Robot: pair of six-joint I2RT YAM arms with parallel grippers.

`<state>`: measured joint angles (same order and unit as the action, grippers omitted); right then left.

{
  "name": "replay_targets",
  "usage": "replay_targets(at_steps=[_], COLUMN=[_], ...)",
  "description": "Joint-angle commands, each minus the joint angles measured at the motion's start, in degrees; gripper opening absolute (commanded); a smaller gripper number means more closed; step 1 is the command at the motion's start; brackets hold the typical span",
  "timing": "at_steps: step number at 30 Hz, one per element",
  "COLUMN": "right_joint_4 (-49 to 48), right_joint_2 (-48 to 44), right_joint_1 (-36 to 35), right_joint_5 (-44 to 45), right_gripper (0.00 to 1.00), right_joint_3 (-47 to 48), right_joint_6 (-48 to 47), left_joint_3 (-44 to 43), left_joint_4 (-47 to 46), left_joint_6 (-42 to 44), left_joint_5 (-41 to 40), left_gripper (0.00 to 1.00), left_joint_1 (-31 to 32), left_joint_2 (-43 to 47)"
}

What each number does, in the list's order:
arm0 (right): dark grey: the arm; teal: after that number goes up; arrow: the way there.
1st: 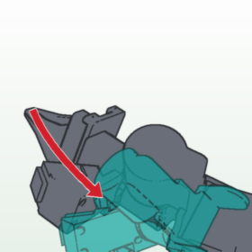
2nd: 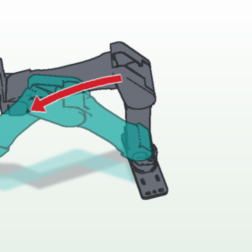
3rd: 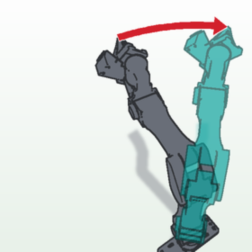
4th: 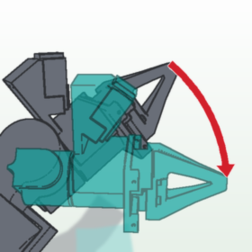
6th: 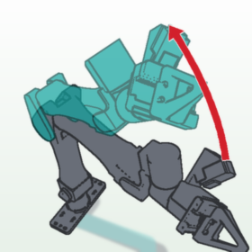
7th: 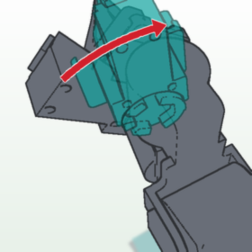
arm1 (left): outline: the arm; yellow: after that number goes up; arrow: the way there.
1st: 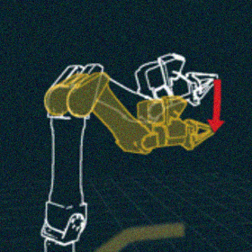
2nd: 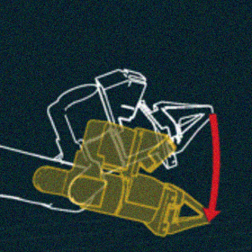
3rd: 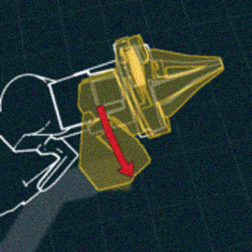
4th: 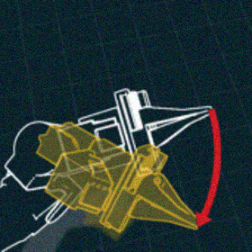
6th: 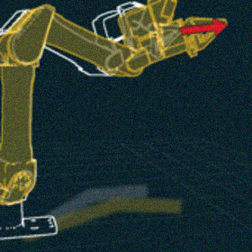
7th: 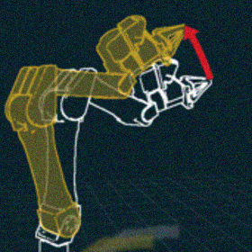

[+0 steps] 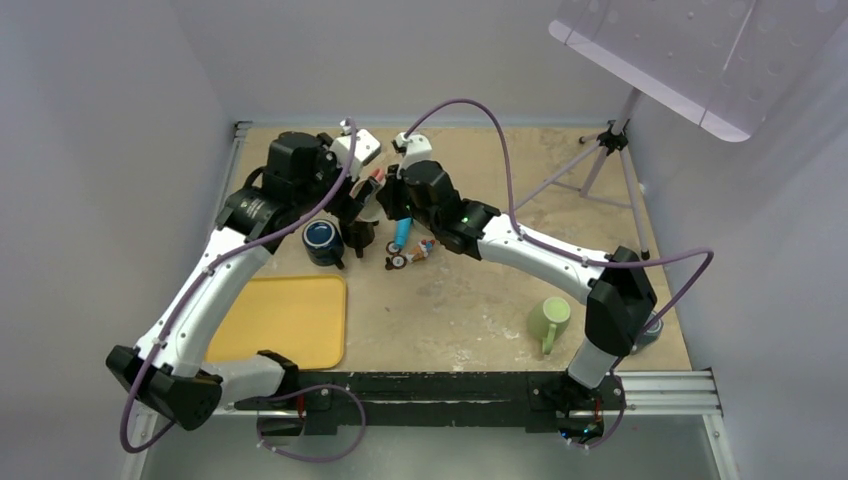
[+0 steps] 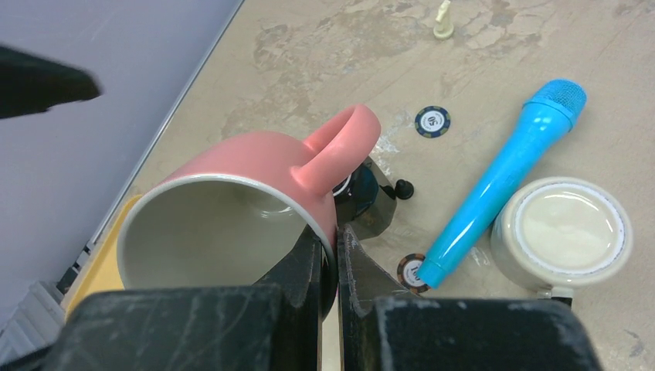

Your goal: Turn the mug right side up

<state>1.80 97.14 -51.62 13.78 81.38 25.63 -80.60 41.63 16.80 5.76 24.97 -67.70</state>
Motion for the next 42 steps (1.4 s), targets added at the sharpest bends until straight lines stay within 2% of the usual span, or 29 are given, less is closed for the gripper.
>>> replay_targets(at_steps=[1,4,6,8,10,11,12,14,17,19,21,24,29,32,37,42], right_joint_4=[-5.5,-6.4,-7.5,-8.5,-9.5,-10.1,-10.7,-10.6,-9.1,-9.2,-9.3,-9.2,-10.4,-11.2,-11.2,-11.7], right_joint_2=[-2.2,-3.3,-4.4,-5.0,-5.3,-5.4,-5.5,-6.0,-8.2,-10.7,-13.5,-17.2,-19.9,-19.5,-17.8,-17.4], right_joint_1=[-1.2,-1.4,-1.3,-1.4,-1.4,-1.3,-1.3,-1.3,-1.3,-1.3,-1.3,-1.3,-1.3,-1.3,-1.3,-1.3], right_joint_5=[2.1,1.8,1.6,0.9,-0.6,-1.9,-3.7,-6.0,-6.7,-6.9,-7.0,-7.1,-8.2,-10.9,-13.3,-13.6], right_gripper=[0.0,0.0,0.0,0.0,0.0,0.0,0.03,0.33,0.6,0.73,0.81,0.88,0.89,0.9,0.89,0.89], right_joint_3=[4.8,4.1,3.0,2.2,1.8,1.6,1.3,1.2,-0.1,-2.5,-5.2,-8.8,-13.0,-13.9,-13.0,-12.7], right_joint_6=[1.4,1.6,1.6,1.7,1.7,1.6,1.6,1.4,0.5,-0.3,-1.1,-2.1,-3.2,-3.0,-2.7,-2.4], left_joint_3=[0.2,0.5,1.5,2.6,3.1,3.4,3.8,4.6,3.9,3.0,3.0,6.1,15.5,19.8,23.3,27.2], left_joint_4=[-6.1,-5.9,-6.0,-6.3,-6.2,-6.1,-5.9,-4.6,-0.2,3.6,7.1,10.6,10.1,6.3,1.1,-8.4], left_joint_6=[3.1,5.3,6.4,7.1,7.4,7.4,7.6,8.3,8.4,8.8,10.1,13.6,18.7,19.9,21.5,20.6], left_joint_5=[-11.5,-13.8,-15.0,-15.1,-15.1,-15.0,-14.8,-13.6,-9.2,-5.3,-0.2,5.0,10.2,13.7,18.9,18.5], left_gripper=[0.85,0.76,0.65,0.41,0.03,0.0,0.0,0.0,0.0,0.0,0.0,0.0,0.0,0.0,0.0,0.0], left_joint_1=[1.0,1.0,1.0,1.0,1.0,0.9,0.7,-0.6,-7.3,-15.8,-23.6,-35.5,-51.0,-59.9,-68.2,-70.8], left_joint_2=[-3.2,-5.0,-5.4,-5.1,-4.6,-4.2,-3.8,-3.0,-2.3,-1.3,0.3,2.4,1.4,-0.6,-4.2,-6.6])
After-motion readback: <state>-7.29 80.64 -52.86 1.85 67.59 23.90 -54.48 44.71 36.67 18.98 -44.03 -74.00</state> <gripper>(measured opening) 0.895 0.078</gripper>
